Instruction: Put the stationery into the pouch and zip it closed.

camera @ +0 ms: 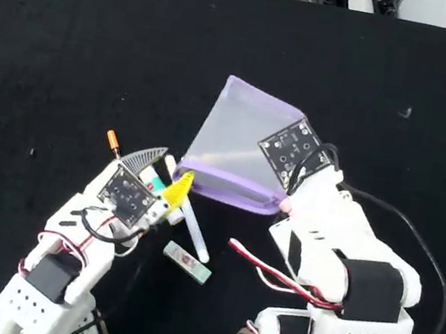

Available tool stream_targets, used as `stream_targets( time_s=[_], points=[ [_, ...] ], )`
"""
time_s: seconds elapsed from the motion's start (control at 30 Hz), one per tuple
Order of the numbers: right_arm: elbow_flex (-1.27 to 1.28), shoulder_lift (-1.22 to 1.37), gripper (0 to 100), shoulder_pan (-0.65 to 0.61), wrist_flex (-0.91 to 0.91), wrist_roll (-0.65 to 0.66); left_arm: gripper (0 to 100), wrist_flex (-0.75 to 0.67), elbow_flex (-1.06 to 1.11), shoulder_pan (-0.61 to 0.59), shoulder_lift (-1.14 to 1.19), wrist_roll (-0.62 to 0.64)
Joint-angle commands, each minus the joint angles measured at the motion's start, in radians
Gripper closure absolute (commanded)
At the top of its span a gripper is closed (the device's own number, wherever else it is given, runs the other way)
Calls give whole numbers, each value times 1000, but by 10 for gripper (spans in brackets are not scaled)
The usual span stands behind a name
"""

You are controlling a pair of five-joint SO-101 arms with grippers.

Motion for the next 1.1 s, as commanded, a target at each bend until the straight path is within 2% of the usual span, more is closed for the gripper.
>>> stream_targets(
  time_s=[0.0,0.2,0.5,0.73,0.93,1.07],
  points=[
    [-73,-24,988,21,-9,8,804,-9,25,27,25,0],
    [-73,-27,988,21,-9,8,804,-158,30,22,141,0],
    [-73,-28,988,21,-9,9,805,-422,-58,-22,506,9],
    [-73,-28,988,21,-9,12,805,-608,-162,-38,787,107],
    [-73,-28,988,21,-9,14,806,-697,-272,-15,1014,149],
    [-73,-28,988,21,-9,14,869,-781,-332,2,1158,141]
  ],
)
